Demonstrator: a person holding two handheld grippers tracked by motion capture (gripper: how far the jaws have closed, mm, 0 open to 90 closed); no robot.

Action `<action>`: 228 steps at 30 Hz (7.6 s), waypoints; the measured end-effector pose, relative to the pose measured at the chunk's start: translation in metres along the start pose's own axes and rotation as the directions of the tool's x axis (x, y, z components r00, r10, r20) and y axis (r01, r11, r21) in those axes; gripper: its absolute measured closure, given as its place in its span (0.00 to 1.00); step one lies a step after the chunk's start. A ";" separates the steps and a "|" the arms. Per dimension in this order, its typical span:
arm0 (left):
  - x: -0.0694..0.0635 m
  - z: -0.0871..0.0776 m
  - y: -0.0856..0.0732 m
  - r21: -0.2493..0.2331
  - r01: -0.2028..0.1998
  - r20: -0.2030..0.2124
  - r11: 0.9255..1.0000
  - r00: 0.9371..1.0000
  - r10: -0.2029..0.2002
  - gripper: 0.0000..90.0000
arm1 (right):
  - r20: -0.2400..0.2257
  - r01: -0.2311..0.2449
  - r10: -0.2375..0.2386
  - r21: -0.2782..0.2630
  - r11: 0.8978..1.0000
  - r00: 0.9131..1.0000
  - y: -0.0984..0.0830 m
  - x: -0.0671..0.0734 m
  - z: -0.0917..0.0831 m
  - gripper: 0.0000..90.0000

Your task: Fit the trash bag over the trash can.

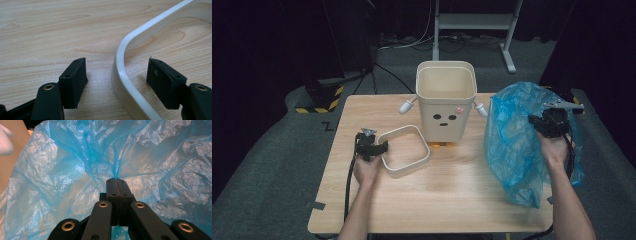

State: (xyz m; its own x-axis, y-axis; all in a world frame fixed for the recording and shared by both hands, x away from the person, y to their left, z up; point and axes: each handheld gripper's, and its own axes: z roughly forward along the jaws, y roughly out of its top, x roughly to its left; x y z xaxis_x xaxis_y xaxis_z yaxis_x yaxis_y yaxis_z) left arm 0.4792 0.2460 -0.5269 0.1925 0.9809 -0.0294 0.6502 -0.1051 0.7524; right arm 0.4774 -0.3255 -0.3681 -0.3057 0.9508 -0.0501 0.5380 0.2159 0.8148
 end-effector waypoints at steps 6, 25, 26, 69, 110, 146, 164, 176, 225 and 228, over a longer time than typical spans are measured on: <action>0.000 0.000 0.000 -0.001 0.001 0.001 1.000 1.000 -0.001 0.36 | 0.006 0.014 -0.014 -0.010 1.000 1.000 0.005 0.001 -0.009 1.00; 0.000 0.000 0.000 0.000 -0.001 0.000 1.000 1.000 0.001 0.36 | -0.015 0.025 -0.026 -0.073 0.997 1.000 0.033 0.004 -0.041 1.00; 0.000 0.000 0.000 0.000 -0.001 0.000 1.000 1.000 0.001 0.36 | -0.016 0.027 -0.028 -0.075 0.997 0.999 0.034 0.005 -0.042 1.00; 0.000 -0.001 -0.001 -0.001 0.002 0.006 1.000 1.000 -0.002 0.36 | -0.173 0.066 -0.105 -0.219 0.973 0.979 0.110 0.056 -0.100 1.00; -0.005 0.000 0.000 0.012 -0.022 -0.012 1.000 1.000 0.023 0.33 | -0.314 0.117 -0.200 -0.263 0.958 0.928 0.145 0.114 -0.053 1.00; -0.014 -0.088 0.082 -0.121 -0.001 0.173 0.993 0.985 0.022 0.33 | -0.442 0.128 -0.223 -0.236 0.963 0.869 0.156 0.149 -0.021 1.00; -0.031 -0.130 0.144 -0.249 0.024 0.231 0.968 0.972 0.035 0.32 | -0.399 0.162 -0.274 -0.293 0.942 0.875 0.181 0.162 -0.037 1.00; -0.055 -0.146 0.180 -0.286 -0.061 0.259 0.956 0.956 0.139 0.31 | -0.403 0.235 -0.285 -0.170 0.957 0.870 0.162 0.169 -0.008 1.00; -0.163 -0.116 0.269 -0.172 -0.322 0.420 0.931 0.831 0.365 0.82 | -0.429 0.300 -0.335 -0.149 0.942 0.839 0.165 0.180 -0.006 0.89; -0.164 -0.115 0.269 -0.168 -0.347 0.397 0.923 0.833 0.386 0.92 | -0.421 0.291 -0.331 -0.159 0.943 0.844 0.165 0.178 -0.010 0.77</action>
State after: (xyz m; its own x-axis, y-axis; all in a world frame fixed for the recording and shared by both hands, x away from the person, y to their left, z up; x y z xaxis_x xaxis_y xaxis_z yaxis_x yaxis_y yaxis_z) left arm 0.5375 0.0759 -0.2440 0.7028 0.7114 0.0046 0.4094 -0.4097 0.8152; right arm 0.5037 -0.1225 -0.2371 -0.7670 0.6379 -0.0691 0.2935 0.4447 0.8462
